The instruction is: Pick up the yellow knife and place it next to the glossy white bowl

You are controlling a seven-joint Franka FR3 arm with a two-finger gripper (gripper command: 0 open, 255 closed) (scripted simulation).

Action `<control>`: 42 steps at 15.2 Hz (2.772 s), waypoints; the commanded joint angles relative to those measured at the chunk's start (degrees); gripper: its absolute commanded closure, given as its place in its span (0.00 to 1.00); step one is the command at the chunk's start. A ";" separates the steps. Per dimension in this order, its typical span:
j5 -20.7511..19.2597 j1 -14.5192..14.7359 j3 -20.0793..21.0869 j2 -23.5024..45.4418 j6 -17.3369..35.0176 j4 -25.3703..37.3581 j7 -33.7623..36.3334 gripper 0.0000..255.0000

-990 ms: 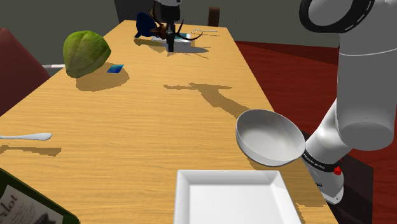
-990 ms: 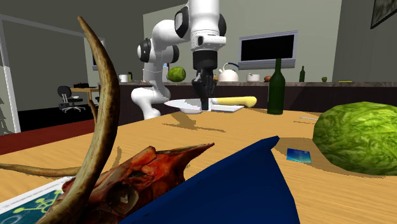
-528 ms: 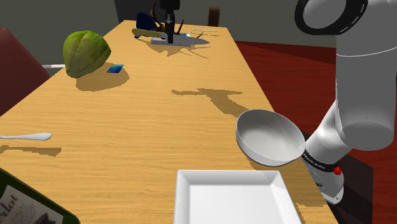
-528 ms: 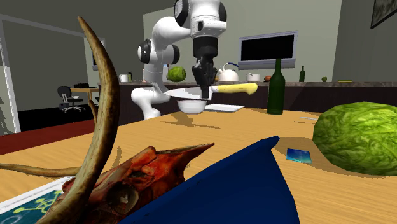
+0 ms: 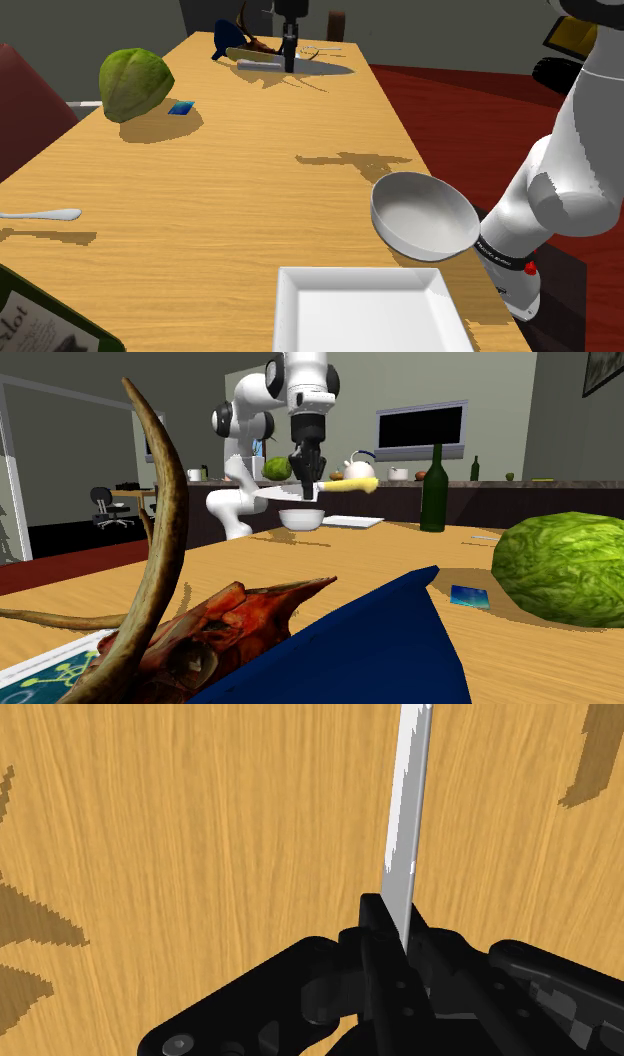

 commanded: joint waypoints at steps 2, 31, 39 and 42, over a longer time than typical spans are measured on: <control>0.35 0.06 0.15 -8.22 2.38 -10.63 0.21 1.00; 3.72 2.71 1.98 -56.75 3.95 -60.63 2.67 1.00; 4.05 2.86 2.32 -56.32 10.30 -66.55 2.57 1.00; 4.19 2.92 2.45 -55.88 12.81 -68.63 2.54 1.00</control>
